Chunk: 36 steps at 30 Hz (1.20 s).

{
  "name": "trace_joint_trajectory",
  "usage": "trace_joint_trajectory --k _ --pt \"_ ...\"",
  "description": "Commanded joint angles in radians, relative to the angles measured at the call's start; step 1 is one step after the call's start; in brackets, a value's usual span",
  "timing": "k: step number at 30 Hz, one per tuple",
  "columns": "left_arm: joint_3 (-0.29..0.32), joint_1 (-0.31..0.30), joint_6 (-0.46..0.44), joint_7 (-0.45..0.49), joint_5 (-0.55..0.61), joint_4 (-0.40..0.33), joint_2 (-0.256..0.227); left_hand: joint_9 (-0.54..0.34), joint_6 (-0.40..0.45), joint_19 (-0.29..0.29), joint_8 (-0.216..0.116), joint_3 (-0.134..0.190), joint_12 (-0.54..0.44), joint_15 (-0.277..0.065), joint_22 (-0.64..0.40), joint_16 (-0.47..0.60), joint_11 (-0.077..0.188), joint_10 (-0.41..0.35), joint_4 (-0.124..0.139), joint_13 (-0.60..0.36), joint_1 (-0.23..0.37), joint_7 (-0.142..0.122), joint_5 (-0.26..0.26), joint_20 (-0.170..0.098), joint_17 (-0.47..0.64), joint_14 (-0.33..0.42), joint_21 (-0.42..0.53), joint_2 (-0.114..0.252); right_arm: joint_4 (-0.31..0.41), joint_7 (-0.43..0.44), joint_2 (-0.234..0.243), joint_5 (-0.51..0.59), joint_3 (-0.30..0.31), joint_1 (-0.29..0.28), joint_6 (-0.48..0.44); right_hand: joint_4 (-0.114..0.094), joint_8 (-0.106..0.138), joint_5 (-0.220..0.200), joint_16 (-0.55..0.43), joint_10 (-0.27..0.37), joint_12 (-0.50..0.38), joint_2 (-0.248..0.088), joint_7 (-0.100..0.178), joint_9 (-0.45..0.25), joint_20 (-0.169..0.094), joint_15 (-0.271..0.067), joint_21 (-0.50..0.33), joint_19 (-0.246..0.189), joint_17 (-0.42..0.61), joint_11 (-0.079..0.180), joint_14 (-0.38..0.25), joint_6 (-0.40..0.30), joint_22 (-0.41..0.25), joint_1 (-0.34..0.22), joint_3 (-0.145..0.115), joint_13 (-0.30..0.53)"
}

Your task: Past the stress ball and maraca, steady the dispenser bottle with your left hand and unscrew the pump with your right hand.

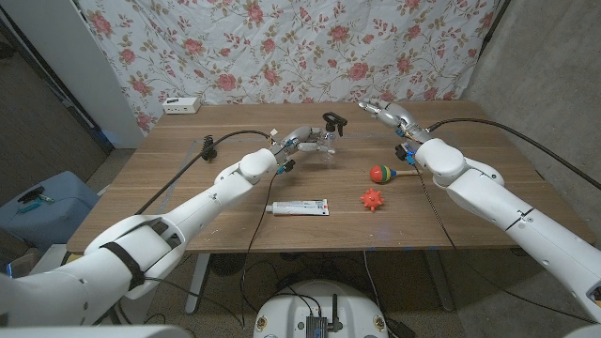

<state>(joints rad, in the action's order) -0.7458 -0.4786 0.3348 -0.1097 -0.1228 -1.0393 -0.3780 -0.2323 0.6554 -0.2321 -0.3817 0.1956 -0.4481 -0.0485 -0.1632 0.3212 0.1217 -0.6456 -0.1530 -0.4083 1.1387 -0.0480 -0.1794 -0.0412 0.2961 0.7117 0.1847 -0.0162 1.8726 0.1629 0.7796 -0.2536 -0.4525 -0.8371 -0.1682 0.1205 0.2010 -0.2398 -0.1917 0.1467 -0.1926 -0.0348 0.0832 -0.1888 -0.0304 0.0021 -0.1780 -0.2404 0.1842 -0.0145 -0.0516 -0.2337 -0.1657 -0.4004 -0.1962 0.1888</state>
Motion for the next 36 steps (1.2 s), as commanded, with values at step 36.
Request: trace_joint_trajectory --k 36 --pt "-0.005 0.008 -0.049 0.019 0.032 -0.02 -0.016 0.004 0.051 -0.012 -0.025 0.032 -0.017 -0.133 0.0 -0.015 0.005 -0.023 0.013 -0.038 0.04 0.004 -0.01 -0.1 0.005 0.053 -0.002 0.094 0.24 -0.109 0.05 0.263 -0.19 0.191 -0.461 0.049 0.032 0.005 -0.002 -0.047 0.003 0.039 -0.072 -0.013 0.136 0.148 -0.008 0.006 0.006 -0.087 0.0 -0.105 -0.002 -0.091 -0.038 0.007"
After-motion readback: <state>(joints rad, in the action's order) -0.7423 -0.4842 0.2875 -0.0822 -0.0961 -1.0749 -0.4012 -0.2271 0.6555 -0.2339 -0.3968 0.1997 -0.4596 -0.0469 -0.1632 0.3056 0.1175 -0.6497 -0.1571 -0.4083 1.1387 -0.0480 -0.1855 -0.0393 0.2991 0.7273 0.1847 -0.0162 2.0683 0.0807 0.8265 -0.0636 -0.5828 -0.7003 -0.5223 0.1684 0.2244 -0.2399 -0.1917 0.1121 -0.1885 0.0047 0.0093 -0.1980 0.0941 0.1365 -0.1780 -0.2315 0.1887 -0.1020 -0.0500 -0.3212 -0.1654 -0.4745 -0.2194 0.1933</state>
